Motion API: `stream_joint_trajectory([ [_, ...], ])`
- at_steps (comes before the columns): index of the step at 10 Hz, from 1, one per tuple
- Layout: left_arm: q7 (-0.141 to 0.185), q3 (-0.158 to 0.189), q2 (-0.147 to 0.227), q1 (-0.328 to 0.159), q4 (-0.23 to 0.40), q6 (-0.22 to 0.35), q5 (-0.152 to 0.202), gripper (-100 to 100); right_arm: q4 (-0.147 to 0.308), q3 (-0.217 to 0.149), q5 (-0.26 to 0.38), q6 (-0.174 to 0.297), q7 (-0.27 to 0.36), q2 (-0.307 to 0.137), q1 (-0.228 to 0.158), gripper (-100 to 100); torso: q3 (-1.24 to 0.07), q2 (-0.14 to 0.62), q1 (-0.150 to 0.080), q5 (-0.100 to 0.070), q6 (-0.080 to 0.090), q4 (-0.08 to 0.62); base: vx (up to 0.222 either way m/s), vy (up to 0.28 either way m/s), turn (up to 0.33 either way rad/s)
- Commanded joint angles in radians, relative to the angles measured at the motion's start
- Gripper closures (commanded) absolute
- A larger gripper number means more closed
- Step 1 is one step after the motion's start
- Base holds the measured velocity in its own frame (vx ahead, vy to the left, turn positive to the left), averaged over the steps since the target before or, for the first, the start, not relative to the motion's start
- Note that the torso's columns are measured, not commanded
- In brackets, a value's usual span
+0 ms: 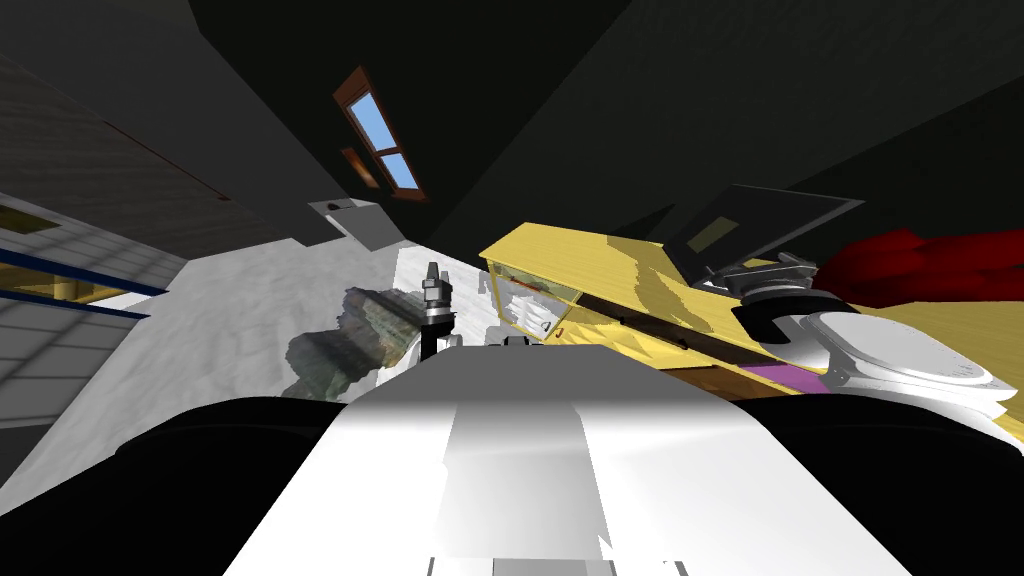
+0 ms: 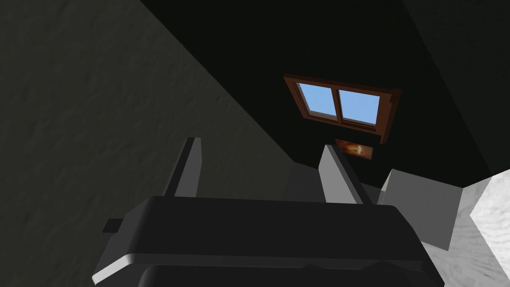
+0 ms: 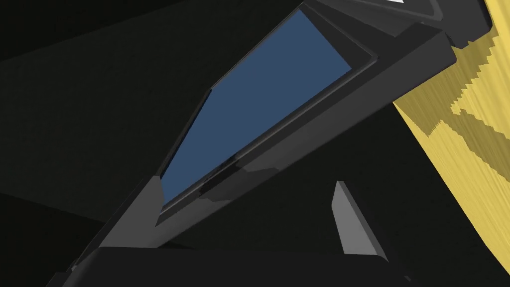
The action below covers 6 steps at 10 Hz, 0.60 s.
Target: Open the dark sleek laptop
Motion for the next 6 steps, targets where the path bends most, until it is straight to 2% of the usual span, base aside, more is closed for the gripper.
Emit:
stream_joint_trajectory([
  [1, 0.0, 0.0, 0.0, 0.0, 0.0, 0.0, 0.0, 0, 0.022, 0.0, -0.041, -0.008, -0.032, -0.003, -0.014, 100, 0.0, -0.001, 0.001, 0.0, 0.0, 0.0, -0.015, -0.001, 0.014],
  [6, 0.0, 0.0, 0.0, 0.0, 0.0, 0.0, 0.0, 0, 0.077, -0.001, -0.143, -0.027, -0.11, -0.01, -0.049, 100, -0.002, -0.004, 0.003, 0.001, 0.0, -0.001, -0.031, -0.016, 0.005],
])
